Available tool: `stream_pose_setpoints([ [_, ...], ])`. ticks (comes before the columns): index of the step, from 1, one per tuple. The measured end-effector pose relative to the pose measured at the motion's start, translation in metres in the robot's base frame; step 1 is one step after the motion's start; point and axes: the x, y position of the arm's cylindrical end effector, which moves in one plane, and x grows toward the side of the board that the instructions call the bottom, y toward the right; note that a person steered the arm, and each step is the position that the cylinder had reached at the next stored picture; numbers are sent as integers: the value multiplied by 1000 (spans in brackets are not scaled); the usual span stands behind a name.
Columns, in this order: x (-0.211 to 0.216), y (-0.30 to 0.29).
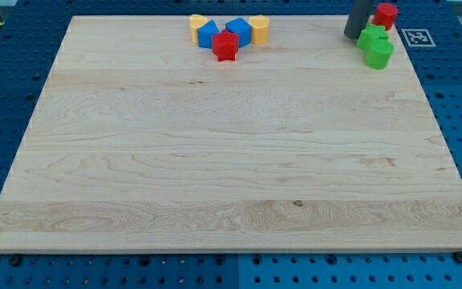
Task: Move the arm to the top left of the green star
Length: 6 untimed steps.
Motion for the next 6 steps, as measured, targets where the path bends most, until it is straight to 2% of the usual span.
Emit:
stream_pose_setpoints([
  [2, -28, -10],
  [6, -14, -2],
])
